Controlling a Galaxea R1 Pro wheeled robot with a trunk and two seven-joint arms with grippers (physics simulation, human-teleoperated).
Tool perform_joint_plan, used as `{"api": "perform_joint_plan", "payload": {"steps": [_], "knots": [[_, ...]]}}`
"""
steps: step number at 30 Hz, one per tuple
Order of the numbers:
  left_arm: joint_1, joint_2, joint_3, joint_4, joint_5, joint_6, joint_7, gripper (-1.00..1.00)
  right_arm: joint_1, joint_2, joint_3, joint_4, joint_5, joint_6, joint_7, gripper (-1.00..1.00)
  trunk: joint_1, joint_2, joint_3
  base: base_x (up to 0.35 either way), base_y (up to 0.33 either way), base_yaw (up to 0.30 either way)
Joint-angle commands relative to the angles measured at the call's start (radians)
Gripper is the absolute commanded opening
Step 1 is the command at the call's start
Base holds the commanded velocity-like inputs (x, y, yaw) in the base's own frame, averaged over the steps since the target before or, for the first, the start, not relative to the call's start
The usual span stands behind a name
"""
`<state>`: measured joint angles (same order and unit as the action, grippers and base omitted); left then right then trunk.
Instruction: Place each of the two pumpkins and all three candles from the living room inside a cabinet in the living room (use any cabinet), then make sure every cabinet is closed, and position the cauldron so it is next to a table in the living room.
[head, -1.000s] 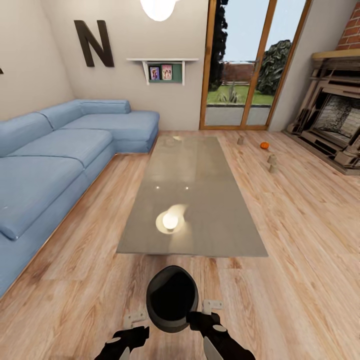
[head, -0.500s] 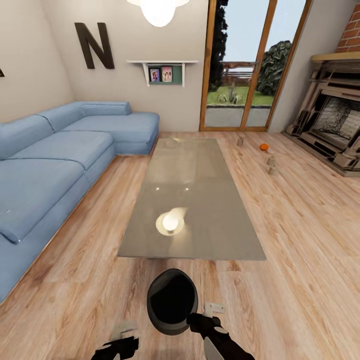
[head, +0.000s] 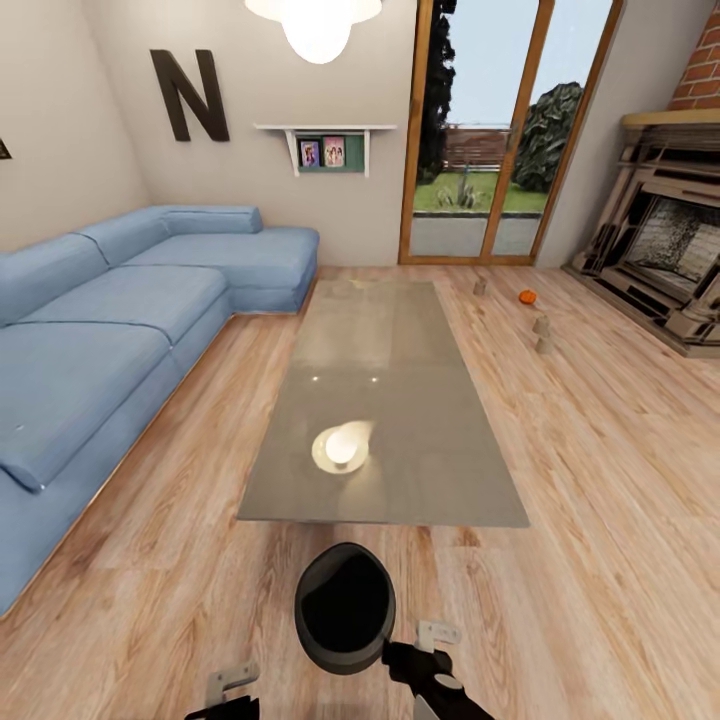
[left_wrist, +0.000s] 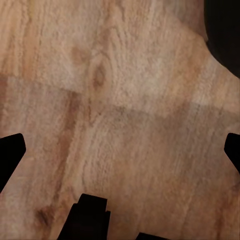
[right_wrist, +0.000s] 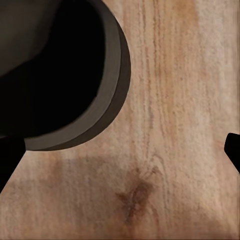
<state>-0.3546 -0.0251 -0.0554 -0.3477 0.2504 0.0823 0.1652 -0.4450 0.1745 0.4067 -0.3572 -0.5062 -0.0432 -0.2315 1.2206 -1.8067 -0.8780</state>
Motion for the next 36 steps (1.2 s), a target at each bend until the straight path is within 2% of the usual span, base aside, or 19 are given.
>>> {"api": "perform_joint_plan", "payload": {"steps": [1,11,36], "knots": [[0.000,0.001,-0.006,-0.002,0.009,0.005,0.007,1.00,-0.001,0.000,0.007,0.003,-0.009,-0.006,-0.007,1.00,0.000,0.000,-0.001,0.000,0.000,0.000],[0.000,0.002,-0.006,-0.002,0.006,0.001,0.007,1.00,-0.001,0.000,0.006,0.006,-0.011,-0.009,-0.006,1.00,0.000,0.000,-0.001,-0.062,0.000,-0.039],[0.002,0.002,-0.008,-0.002,0.004,0.001,0.007,1.00,-0.001,0.000,0.005,0.006,-0.012,-0.004,-0.006,1.00,-0.004,0.007,-0.010,-0.024,0.000,-0.252]]}}
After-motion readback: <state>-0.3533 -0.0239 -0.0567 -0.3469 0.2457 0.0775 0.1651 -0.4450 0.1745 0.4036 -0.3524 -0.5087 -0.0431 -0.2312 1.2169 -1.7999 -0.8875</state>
